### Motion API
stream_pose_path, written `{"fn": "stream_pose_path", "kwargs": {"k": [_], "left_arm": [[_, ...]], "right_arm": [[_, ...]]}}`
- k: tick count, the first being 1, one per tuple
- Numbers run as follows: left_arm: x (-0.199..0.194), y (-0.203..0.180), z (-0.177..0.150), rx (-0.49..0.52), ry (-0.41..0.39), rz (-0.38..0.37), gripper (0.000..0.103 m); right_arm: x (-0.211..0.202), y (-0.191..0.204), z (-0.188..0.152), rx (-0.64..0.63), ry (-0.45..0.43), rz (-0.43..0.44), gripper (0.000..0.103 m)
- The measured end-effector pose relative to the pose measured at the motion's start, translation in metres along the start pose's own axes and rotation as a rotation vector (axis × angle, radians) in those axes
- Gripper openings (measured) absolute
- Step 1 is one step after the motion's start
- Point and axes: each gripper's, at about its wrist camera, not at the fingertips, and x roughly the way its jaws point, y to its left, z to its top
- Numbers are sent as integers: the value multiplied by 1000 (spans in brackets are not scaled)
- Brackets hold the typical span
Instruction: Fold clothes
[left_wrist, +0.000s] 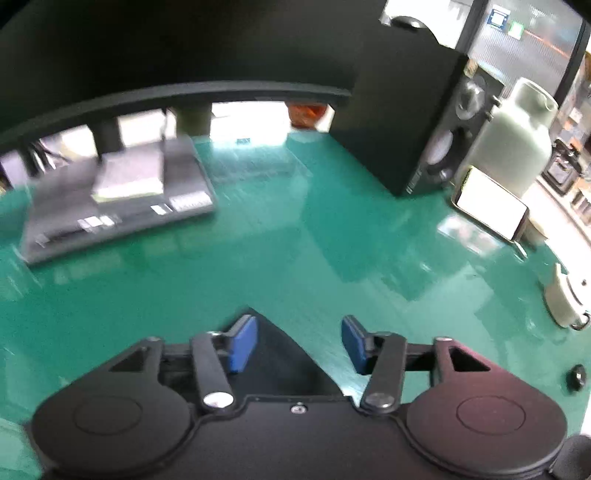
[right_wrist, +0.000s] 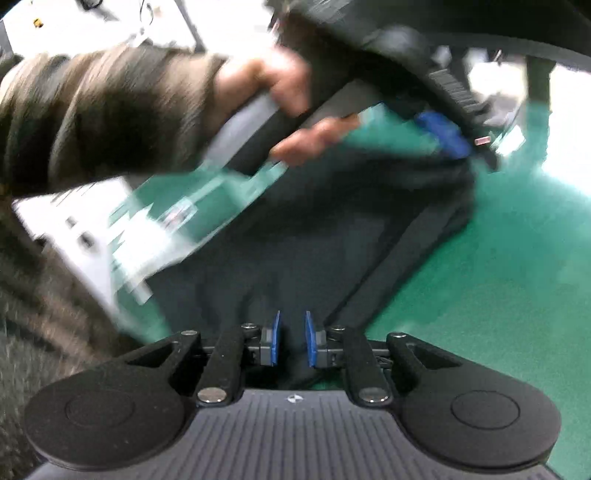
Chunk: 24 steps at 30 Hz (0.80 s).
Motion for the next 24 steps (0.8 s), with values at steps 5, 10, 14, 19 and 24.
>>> {"fn": "stream_pose_path", "kwargs": {"k": [5,10,14,19,24], "left_arm": [[-20,4,-10,25,5,9,50],[-52,15,-62,-46,26,33,49],[-63,9,-96,-34,52,73,49],[-64,22,-119,-116,51,136,49],[-71,31,-127,-153,27,151,48]], "right_arm": [[2,-9,11,-92,-79,-204,9],[7,-23,10,-48,-85,-251,9],[12,-25,15,-65,-97,-246,9],[27,-25,28,-111,-94,-248,9],[36,-36,22,-120,-46,-260,9]]}}
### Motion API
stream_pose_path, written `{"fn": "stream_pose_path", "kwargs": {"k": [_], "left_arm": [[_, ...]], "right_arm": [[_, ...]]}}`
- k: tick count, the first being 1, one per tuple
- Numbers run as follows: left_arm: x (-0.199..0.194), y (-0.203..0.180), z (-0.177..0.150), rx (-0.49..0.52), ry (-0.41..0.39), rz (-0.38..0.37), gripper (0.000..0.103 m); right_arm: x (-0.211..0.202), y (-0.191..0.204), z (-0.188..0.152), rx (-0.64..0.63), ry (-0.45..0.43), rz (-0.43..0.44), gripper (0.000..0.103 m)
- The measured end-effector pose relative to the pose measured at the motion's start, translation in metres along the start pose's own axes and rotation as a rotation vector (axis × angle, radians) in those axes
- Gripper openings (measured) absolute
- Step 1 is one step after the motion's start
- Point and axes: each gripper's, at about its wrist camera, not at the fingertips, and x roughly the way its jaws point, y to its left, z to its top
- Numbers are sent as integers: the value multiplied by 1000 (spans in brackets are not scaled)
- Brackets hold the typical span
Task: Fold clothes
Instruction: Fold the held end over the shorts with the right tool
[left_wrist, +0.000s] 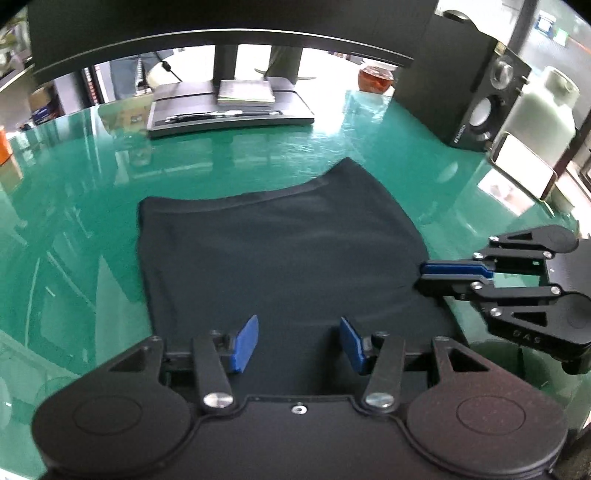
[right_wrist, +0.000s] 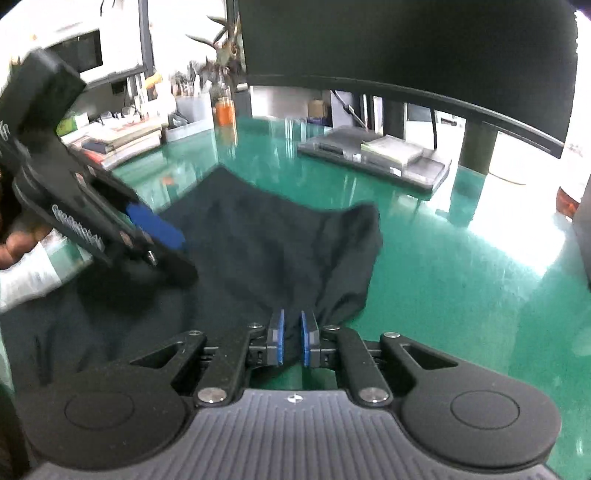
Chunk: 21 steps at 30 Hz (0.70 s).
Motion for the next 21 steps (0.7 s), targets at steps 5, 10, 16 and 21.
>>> {"fn": "stream_pose_path", "kwargs": {"k": [5,10,16,21], "left_arm": [[-10,5,9,-34,-28,5,51],[-9,14,32,-117,-136,48,56],[17,23,48,-130,-138,121,55],[27,40,45,-186,-128,133,54]], "right_arm": [[-4,-11,1,103,22,16,8],[-3,-35,20,221,-77,-68,10],[28,-37,47,181,-84,-86,10],[60,-32,62,148,-54,-65,10]]}}
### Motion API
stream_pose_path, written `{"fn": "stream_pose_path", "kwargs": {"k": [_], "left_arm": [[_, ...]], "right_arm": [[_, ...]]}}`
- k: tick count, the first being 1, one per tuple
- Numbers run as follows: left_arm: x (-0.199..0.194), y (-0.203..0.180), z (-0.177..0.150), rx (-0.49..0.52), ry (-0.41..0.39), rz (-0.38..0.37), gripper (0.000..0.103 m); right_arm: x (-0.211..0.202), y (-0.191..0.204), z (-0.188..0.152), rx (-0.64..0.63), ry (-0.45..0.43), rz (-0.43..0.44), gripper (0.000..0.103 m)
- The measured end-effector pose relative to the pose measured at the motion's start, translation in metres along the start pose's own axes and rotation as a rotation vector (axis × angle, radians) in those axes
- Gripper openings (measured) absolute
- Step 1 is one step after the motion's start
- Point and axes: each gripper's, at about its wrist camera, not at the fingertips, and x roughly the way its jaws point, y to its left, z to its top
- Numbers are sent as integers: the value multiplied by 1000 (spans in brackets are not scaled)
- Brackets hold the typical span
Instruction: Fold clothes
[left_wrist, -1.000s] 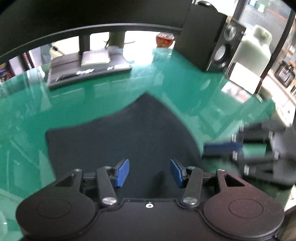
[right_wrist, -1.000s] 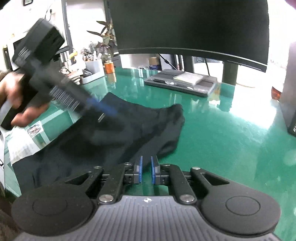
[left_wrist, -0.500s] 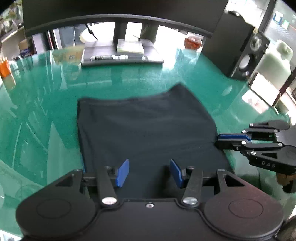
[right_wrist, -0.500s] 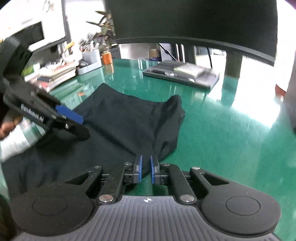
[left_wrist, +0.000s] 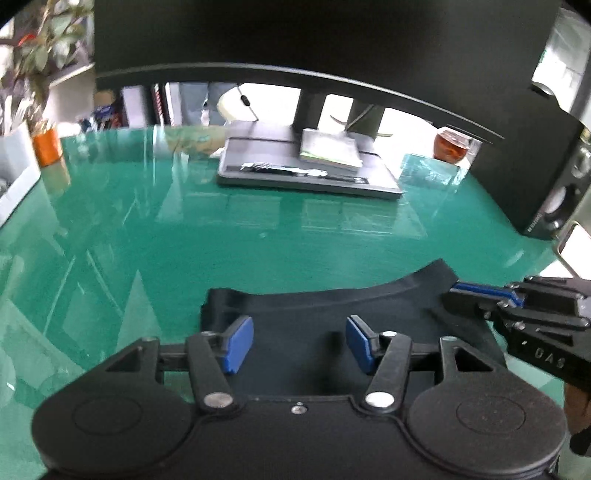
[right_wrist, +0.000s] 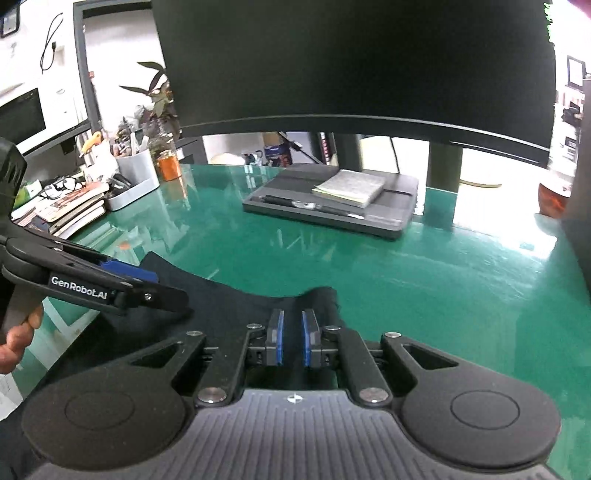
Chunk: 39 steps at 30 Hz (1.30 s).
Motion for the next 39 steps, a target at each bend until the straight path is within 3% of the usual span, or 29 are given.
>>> {"fn": "stream_pose_path", "kwargs": {"k": [4,8,12,16,20,23,25,29,32,39], "left_arm": [[4,9,-1,-25,-8,-11,54],[1,12,-2,-44,-6,-18,55],[-10,10,0,-57,-43,-31,70],[1,17,-3,-76,-18,16,71],[-24,14,-7,-55,-13,-65,70],[-62,11,-33,8,25,-167,58],[-76,8,-50,35,62,-203,42],[-101,-5,-95,71,131,-271,39],[-99,-12,-119,99,186,-234,38],[-116,7,-139,32,150,-194,38]], "right_arm": [[14,-6,-6,-1,19,-45,3],[11,-14,-4,77,33,-17,2],[3,-10,-5,90,22,12,4],[7,-7,-12,68,23,28,2],[-15,-6,-11,73,17,77,6],[-50,2,-19,-1,-4,152,6],[-71,8,-36,-32,28,187,6],[-99,22,-69,-51,81,245,6],[-101,36,-80,-72,117,269,6],[-103,44,-88,-122,116,246,3]]}}
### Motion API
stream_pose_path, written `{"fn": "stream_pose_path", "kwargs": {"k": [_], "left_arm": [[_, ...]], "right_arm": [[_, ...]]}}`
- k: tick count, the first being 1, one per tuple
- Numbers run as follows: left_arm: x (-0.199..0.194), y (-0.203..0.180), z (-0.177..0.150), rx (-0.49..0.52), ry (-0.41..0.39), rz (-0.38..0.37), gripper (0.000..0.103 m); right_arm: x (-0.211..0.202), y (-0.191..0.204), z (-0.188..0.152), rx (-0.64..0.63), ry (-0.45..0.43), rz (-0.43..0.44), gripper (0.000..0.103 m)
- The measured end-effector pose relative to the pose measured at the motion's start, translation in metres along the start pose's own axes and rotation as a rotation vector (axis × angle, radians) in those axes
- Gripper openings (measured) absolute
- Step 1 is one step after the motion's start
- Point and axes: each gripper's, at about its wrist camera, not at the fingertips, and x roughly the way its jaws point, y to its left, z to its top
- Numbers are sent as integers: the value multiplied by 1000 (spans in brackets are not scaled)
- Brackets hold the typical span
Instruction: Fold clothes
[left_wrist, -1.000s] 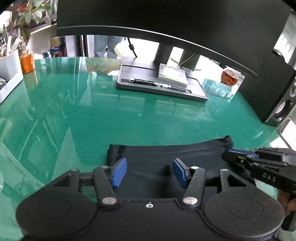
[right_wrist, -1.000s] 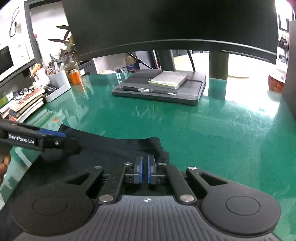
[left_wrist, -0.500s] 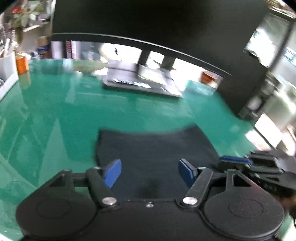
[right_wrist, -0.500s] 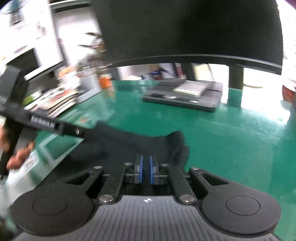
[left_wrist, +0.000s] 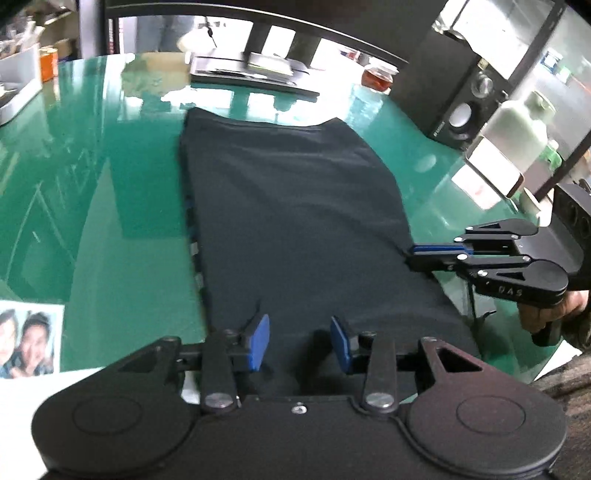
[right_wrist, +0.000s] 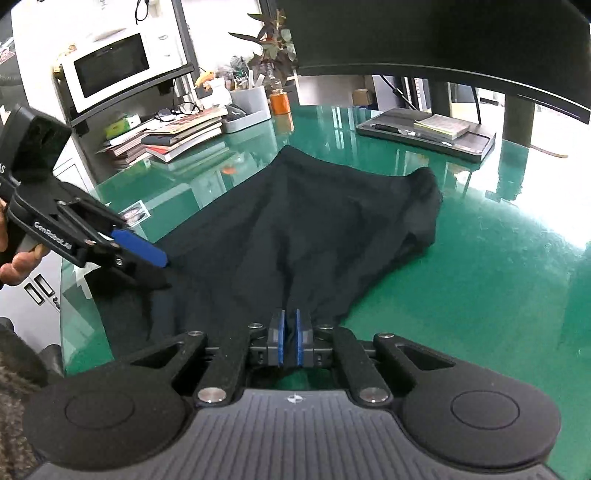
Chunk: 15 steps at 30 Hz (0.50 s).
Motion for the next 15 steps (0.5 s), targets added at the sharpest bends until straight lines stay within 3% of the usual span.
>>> {"fn": "stream_pose_path", "kwargs": {"k": [2,5,9,11,15], "left_arm": [[-8,-2,2,-30,-13,14,39],[-21,-15,2,-33,-48,-34,41],[-11,-32,-8,41,9,-8,41],[-9,-27,-15,15,13,-1,41],[-18,-19,-24,-21,-1,-1,41]], "right_arm": [[-4,6,3,1,11,-3,8],[-17,20,6,-25,-11,109,8],[-15,38,-1,-83,40,219,7],[-10,47,-10,-126,73,229,8],[-13,39,-12,-88,80,258,6]]}}
